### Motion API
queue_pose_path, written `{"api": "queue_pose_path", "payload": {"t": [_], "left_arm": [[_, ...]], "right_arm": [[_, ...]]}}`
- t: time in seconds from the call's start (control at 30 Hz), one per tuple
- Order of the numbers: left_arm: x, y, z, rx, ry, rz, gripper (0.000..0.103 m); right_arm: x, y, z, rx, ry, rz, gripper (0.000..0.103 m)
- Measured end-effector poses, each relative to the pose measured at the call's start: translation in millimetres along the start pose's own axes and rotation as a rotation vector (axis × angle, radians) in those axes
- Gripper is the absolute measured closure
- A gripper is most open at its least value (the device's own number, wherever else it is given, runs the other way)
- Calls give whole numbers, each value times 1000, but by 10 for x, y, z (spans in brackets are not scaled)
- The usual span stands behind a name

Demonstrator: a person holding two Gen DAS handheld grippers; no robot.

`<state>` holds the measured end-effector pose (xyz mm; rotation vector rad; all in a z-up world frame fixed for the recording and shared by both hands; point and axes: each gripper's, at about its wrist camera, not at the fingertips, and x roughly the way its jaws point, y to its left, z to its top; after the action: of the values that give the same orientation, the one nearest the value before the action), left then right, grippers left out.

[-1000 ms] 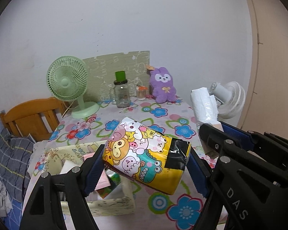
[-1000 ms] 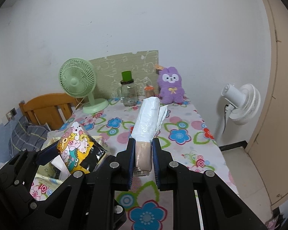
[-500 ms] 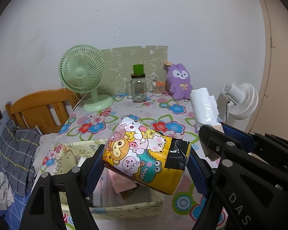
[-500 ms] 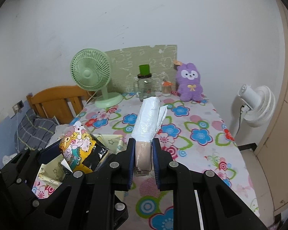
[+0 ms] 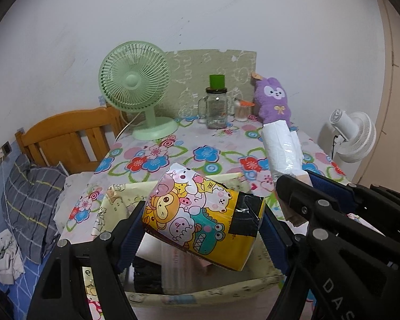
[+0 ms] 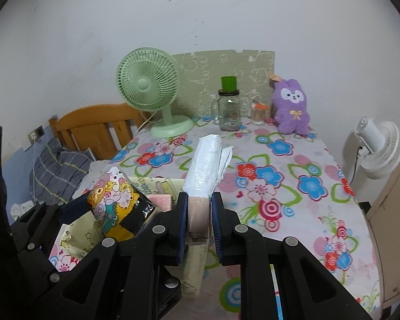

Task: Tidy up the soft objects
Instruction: 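Carry the yellow bag and white pack together over the fabric box, then open the left gripper into the box while the right gripper releases the white pack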

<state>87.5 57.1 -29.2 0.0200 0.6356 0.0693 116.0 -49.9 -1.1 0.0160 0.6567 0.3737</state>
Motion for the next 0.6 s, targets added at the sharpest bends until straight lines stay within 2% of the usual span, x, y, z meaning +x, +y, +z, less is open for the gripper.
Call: {"api": "queue_pose_path", "payload": {"t": [0.6], "left_arm": [[388,456,-285,-37,88,49,19]], "right_arm": [[440,448,-156,-95,95,71,83]]}}
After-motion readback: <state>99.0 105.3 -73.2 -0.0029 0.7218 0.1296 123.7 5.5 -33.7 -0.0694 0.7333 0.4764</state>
